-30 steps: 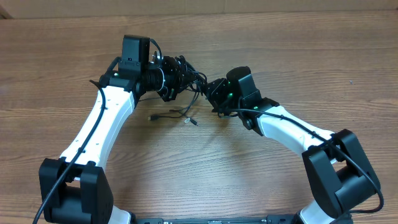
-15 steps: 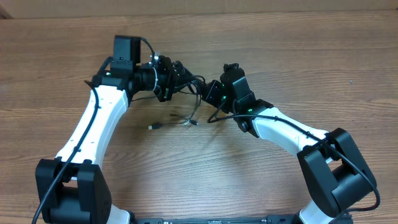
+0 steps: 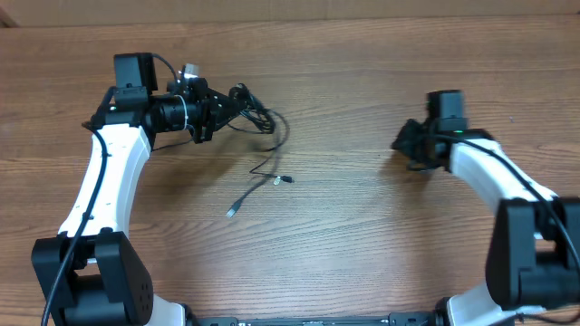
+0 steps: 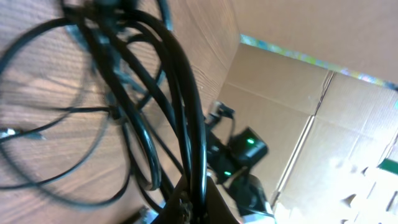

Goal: Untangle cables

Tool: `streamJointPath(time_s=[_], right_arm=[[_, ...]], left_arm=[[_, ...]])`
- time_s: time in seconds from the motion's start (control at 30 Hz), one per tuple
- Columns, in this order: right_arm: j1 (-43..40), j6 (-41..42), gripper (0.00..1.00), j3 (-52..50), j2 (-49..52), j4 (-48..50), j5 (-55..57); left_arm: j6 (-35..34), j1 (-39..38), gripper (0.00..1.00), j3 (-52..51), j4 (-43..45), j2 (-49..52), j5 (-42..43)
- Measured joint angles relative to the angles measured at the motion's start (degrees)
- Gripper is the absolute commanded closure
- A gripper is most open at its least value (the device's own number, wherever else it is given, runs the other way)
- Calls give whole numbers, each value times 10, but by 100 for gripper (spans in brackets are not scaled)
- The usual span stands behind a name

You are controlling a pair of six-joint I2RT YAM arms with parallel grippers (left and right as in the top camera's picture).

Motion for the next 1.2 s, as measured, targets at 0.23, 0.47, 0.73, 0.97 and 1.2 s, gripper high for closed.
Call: streamJointPath(time_s=[0.23, 0.47, 0.73, 0.97, 1.2], right_arm=[[-27, -126, 37, 0, -41, 5, -174], [-26, -235, 10, -1, -41, 66, -424], [-26, -266, 6, -1, -41, 153, -620], [-3, -268, 6, -1, -41, 179, -688], [36, -274, 59, -1, -41, 219, -707]], left_arm=[[187, -24, 96, 0, 0, 0, 8], [443, -82, 96, 0, 0, 0, 118], [559, -120, 96, 0, 0, 0, 192], [582, -141, 96, 0, 0, 0, 225], [584, -168, 96, 0, -2, 0, 230]])
